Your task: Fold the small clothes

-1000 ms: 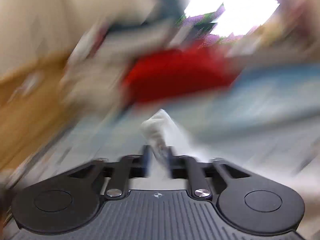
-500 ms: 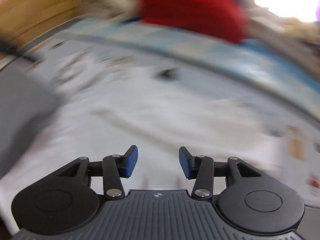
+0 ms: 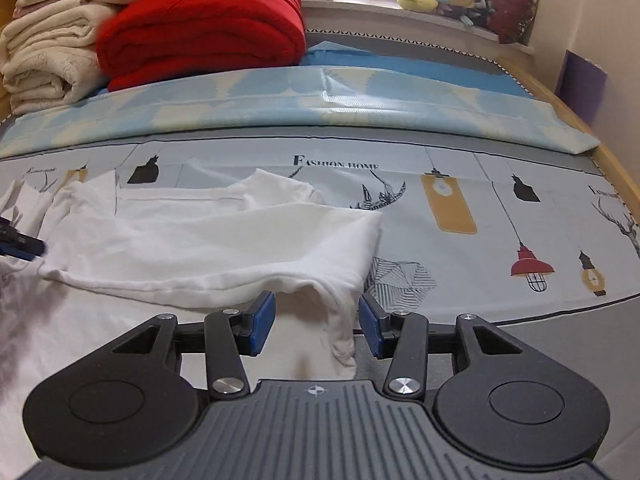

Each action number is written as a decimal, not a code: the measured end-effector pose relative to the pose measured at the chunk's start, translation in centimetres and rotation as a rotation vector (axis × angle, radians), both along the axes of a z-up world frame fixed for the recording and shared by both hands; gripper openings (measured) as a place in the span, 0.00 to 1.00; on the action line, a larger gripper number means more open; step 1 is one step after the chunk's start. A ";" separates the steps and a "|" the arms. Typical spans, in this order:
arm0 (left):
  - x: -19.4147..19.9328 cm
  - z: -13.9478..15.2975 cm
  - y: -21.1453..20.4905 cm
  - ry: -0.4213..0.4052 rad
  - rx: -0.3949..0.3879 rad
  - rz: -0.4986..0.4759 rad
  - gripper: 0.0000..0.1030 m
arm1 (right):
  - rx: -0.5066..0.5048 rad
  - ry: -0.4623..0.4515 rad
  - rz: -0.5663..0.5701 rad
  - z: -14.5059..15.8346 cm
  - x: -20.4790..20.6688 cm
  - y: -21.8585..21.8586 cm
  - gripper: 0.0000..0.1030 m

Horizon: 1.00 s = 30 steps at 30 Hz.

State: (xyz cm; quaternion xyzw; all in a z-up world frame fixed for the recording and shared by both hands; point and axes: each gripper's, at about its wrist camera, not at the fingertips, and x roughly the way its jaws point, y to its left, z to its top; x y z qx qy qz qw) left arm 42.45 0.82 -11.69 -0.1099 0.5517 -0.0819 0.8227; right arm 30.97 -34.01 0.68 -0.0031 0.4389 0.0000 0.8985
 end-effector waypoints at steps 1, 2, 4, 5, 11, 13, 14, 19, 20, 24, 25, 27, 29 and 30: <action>0.1 -0.3 -0.4 -0.011 0.025 -0.011 0.44 | -0.007 0.004 0.004 0.0 0.0 -0.2 0.47; 0.0 -0.3 -1.0 -0.029 0.052 -0.026 0.42 | -0.015 0.004 0.006 -0.1 -0.2 -0.5 0.47; 0.2 -0.1 -1.7 -0.041 0.093 -0.055 0.02 | -0.024 0.012 0.002 -0.5 0.6 -0.6 0.47; 0.3 0.1 -1.7 -0.036 0.102 -0.058 0.00 | -0.023 0.018 0.000 -0.7 0.8 -0.8 0.47; -0.1 5.1 1.1 -0.117 0.133 0.031 0.00 | -0.019 0.039 -0.001 -1.6 1.0 -1.4 0.47; -0.4 4.8 2.2 -0.088 0.186 0.055 0.00 | -0.004 0.038 -0.011 -1.5 1.2 -1.6 0.47; -0.5 4.2 2.7 -0.062 0.193 0.068 0.00 | 0.005 0.034 -0.020 -1.5 1.2 -1.8 0.47; 0.1 2.0 2.8 -0.025 -0.028 0.028 0.18 | 0.074 0.025 -0.083 -1.6 2.3 -2.7 0.47; 0.2 1.7 2.4 -0.032 -0.026 0.022 0.35 | 0.084 0.030 -0.097 -1.8 2.5 -2.8 0.48; 0.8 -0.5 1.3 0.006 0.002 0.020 0.41 | 0.108 0.059 -0.139 -2.4 3.1 -2.8 0.48; 0.9 -1.1 1.1 0.021 -0.005 0.010 0.34 | 0.114 0.054 -0.144 -2.3 3.2 -2.8 0.48; 0.5 -0.9 0.3 -0.011 0.044 -0.037 0.08 | 0.117 0.044 -0.152 -2.1 3.3 -2.9 0.49; 0.1 0.3 0.5 -0.046 0.044 -0.064 0.06 | 0.119 0.035 -0.168 -2.0 3.5 -3.1 0.50; -0.1 1.2 1.0 -0.061 0.046 -0.052 0.06 | 0.124 0.030 -0.179 -1.9 3.6 -3.3 0.51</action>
